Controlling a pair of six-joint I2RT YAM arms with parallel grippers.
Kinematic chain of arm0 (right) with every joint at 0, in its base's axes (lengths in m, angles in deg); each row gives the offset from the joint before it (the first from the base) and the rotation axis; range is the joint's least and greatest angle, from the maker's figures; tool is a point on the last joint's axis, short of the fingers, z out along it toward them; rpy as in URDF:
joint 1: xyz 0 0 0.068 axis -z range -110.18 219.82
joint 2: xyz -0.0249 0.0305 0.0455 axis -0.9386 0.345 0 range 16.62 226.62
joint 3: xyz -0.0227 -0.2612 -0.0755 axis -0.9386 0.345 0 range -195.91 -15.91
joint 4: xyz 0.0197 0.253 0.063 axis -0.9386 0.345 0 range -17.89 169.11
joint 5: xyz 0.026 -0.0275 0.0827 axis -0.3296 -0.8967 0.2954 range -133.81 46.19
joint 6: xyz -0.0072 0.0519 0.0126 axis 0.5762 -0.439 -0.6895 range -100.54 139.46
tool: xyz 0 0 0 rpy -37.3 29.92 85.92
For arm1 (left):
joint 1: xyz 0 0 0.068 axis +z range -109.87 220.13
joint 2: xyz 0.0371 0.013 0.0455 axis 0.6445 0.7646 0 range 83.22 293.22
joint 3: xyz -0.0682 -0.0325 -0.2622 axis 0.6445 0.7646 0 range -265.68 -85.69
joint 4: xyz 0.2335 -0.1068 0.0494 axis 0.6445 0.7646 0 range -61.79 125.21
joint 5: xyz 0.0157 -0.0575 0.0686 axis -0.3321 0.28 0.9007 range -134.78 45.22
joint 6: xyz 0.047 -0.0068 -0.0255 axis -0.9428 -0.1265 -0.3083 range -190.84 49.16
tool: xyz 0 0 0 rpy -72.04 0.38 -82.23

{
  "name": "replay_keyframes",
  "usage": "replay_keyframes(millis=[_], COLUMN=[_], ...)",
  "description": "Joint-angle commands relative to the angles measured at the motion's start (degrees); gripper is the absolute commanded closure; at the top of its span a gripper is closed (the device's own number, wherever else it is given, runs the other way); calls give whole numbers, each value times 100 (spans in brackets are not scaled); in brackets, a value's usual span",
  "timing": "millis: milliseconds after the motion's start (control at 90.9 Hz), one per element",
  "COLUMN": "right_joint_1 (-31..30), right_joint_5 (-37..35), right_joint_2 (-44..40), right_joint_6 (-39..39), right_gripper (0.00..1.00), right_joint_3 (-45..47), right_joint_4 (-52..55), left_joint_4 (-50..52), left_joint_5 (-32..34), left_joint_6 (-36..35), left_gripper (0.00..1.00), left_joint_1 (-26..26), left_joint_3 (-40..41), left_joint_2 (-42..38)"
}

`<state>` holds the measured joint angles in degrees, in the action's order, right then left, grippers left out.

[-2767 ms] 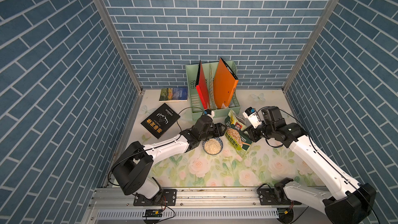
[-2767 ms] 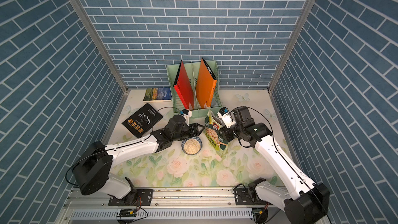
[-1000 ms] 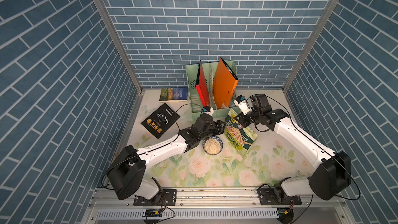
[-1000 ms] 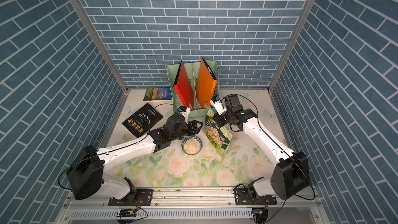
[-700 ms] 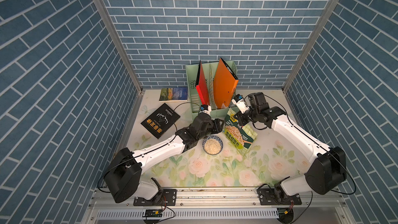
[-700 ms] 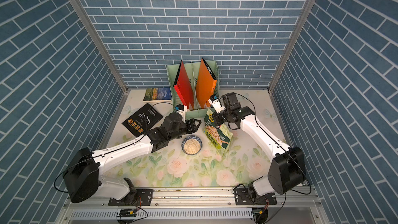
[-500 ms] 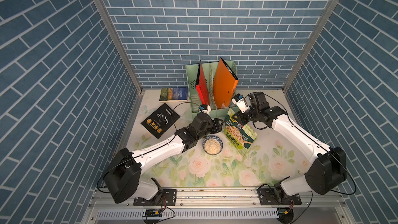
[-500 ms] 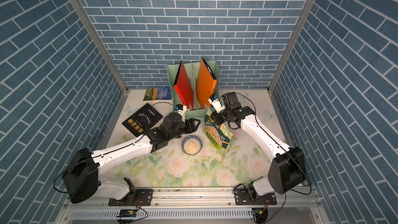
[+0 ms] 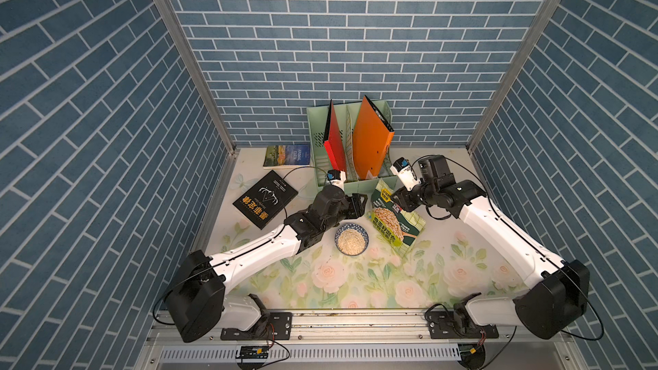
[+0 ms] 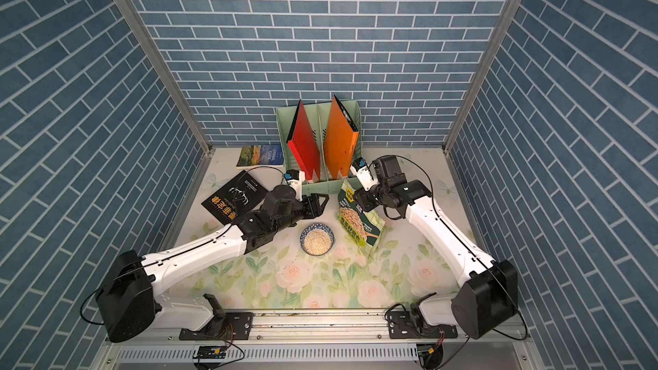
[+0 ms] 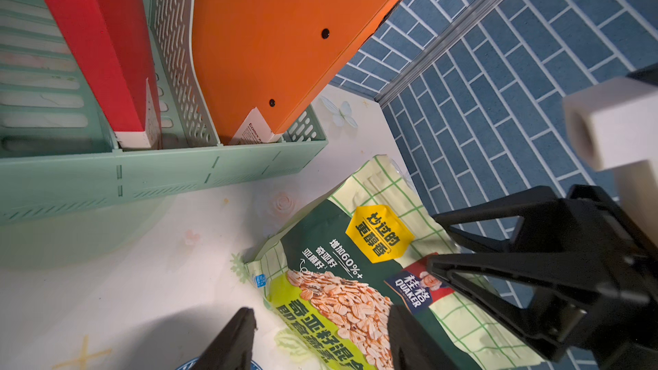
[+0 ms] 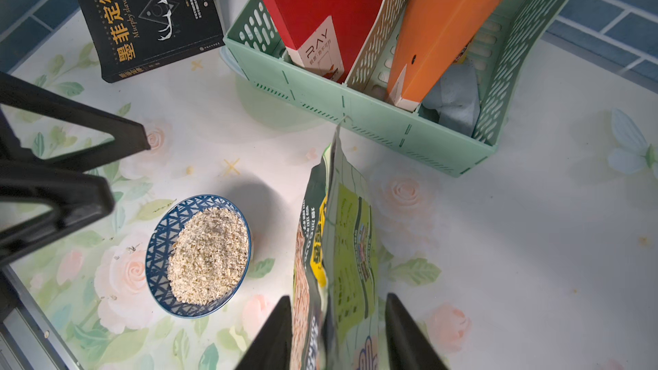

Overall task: Pour the oats into the breakfast bowl
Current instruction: Close the oats bag at the center of the board, then reset both arms

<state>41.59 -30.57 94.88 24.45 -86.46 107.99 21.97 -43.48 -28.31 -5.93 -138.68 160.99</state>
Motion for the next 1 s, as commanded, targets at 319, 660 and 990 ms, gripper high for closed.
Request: replay_keyframes(millis=[319,660,990], right_joint_1=[-13,78,98], right_joint_5=[487,-692,-3867], right_joint_2=[-34,-2074,-3410], right_joint_6=[90,-619,-267], right_gripper=[60,18,0], right_joint_3=[-38,1725,3760], right_joint_4=[-119,-3767,-6927], left_joint_4=[110,7,-1677], left_joint_5=[899,2955,4894], left_joint_6=[-1104,-2530,-3510], left_gripper=[16,0,0], left_joint_1=[28,163,902], left_joint_3=[194,192,1278], left_joint_2=[-875,-1393,-1112])
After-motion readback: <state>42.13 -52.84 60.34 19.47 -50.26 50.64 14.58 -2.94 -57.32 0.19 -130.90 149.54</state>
